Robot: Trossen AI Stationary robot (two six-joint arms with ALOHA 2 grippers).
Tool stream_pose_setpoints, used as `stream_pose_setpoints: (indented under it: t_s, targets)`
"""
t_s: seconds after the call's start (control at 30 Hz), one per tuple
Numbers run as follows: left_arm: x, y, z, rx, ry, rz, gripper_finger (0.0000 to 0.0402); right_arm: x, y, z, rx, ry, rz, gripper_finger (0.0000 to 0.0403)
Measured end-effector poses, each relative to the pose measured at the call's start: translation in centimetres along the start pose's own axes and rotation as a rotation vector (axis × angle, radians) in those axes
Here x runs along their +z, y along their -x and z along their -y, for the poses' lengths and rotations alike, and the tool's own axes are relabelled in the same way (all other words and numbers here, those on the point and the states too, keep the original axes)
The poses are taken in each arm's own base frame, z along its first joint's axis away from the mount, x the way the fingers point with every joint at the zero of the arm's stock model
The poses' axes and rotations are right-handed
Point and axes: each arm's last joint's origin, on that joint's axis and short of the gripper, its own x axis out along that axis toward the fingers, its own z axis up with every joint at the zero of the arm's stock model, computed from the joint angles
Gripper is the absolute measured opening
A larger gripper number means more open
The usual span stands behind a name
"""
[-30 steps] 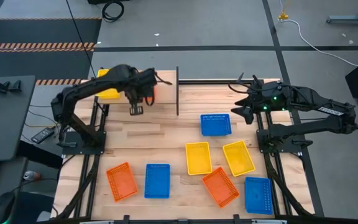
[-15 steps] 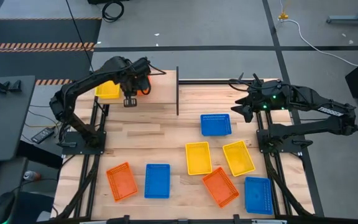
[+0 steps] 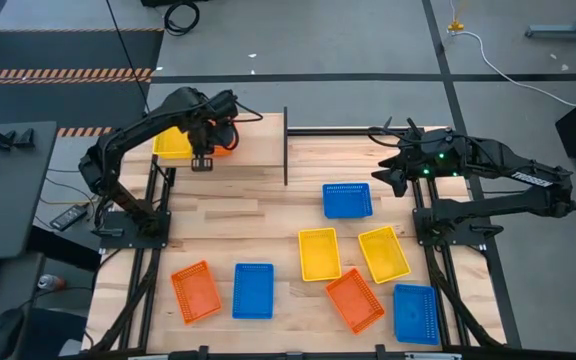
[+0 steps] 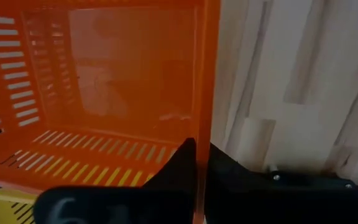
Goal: Stack baskets on shelf by color
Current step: Put the top orange bin on the shelf
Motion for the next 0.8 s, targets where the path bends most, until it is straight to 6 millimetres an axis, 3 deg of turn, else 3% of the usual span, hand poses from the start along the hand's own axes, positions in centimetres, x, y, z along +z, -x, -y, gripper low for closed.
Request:
stream_pose_setpoints:
  t_s: [0.5, 0.8]
  targets:
    - [-0.4, 0.1, 0.0, 0.108, 0.017, -0.108, 0.0123, 0.0, 0.0, 0.0, 0.005, 0.007, -0.003, 0.0244]
    - [0.6, 1.5, 1.9, 0.137, 0.042, -0.067, 0.0148, 0.0, 0.0, 0.0, 0.008, 0.01, -0.006, 0.0244]
